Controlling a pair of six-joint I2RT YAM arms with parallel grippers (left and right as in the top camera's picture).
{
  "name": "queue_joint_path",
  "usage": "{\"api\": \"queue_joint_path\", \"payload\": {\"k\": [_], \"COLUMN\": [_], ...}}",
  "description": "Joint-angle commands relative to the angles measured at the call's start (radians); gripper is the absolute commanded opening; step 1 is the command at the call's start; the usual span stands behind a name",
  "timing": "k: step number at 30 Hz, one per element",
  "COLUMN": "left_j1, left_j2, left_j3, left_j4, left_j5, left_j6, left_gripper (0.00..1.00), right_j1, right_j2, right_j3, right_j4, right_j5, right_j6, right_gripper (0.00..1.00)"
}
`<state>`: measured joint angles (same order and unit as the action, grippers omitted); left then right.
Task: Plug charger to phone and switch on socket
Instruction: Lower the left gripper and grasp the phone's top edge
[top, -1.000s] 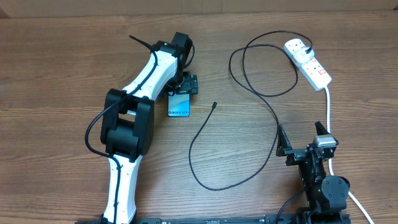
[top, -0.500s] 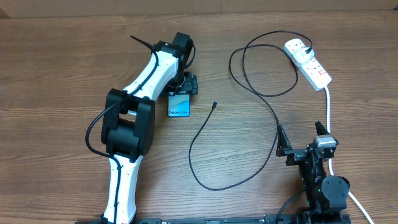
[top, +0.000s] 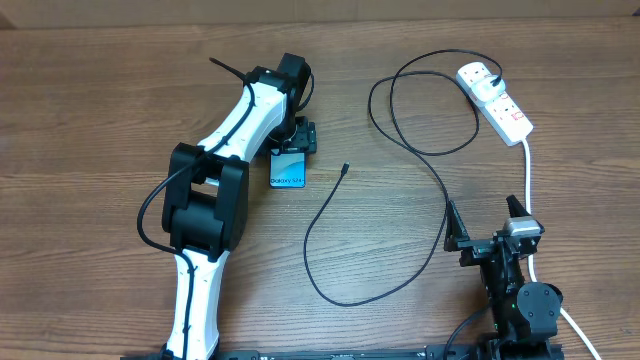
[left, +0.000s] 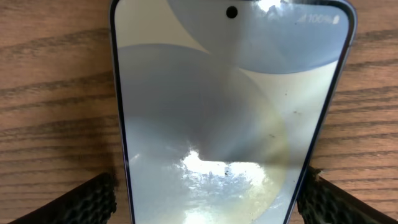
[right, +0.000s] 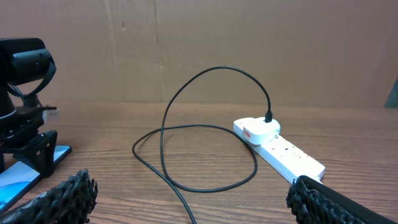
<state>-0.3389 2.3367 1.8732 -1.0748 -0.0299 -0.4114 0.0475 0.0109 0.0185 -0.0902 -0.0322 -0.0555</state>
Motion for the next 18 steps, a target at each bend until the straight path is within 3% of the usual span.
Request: {"api": "queue_joint_path", "payload": {"k": [1,18], "left_j1": [0.001,0.011], "left_j2": [0.014,0.014], "left_j3": [-0.05,-0.054], "left_j4": [0.002,0.003], "left_j5": [-0.037,-0.03], "left_j6": [0.024,0.024], "left_gripper": [0.87,0.79], "right_j1": [0.006,0.006], "right_j2": [-0.007,-0.007], "right_j3": [-0.01,-0.01], "right_j4": [0.006,0.006], "right_j5": [0.013,0.013], "right_j6": [0.002,0.002], "right_gripper": [1.0,1.0]}}
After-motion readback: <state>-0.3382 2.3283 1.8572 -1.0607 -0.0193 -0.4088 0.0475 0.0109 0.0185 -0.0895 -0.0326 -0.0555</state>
